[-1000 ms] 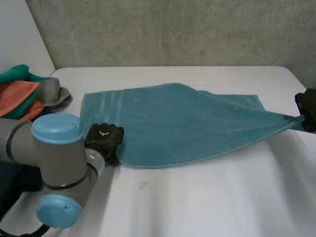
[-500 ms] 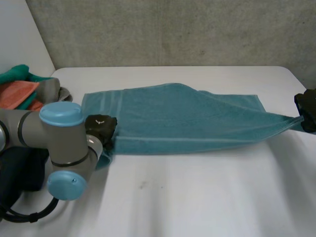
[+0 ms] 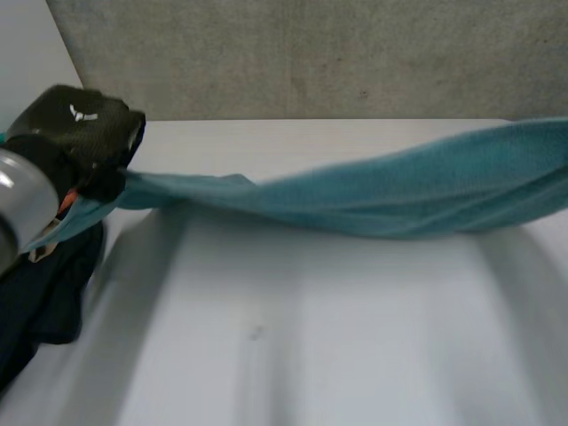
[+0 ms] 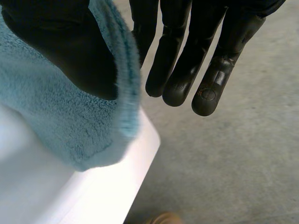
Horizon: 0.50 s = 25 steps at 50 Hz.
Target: Fold the laundry.
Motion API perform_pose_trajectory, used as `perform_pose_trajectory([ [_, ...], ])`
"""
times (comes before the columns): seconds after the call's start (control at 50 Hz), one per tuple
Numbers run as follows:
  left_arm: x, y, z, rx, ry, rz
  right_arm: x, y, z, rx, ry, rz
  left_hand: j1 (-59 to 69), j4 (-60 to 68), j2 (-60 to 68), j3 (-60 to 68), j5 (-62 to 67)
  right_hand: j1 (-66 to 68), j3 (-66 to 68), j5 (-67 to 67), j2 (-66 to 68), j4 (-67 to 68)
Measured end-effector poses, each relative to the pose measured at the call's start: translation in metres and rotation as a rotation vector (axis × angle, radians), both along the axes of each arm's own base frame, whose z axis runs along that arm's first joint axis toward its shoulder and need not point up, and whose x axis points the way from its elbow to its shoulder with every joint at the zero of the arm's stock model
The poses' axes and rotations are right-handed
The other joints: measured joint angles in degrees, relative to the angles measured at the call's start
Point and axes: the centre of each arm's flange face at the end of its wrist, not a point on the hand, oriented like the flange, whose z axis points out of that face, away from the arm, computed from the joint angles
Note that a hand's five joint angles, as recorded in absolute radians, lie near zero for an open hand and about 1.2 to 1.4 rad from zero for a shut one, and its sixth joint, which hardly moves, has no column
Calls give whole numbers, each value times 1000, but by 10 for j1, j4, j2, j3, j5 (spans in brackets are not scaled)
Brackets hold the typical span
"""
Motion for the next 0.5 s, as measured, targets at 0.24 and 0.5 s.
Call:
perform_pose_trajectory([
  [0.24, -3, -10, -69, 206, -192, -38, 1, -5, -64, 320, 150, 69, 0, 0, 0, 0, 0, 0, 0, 0, 0, 0],
  [0.5, -32, -96, -149, 243, -234, 8, 3, -62, -138, 345, 119, -38, 0, 0, 0, 0, 0, 0, 0, 0, 0, 0],
])
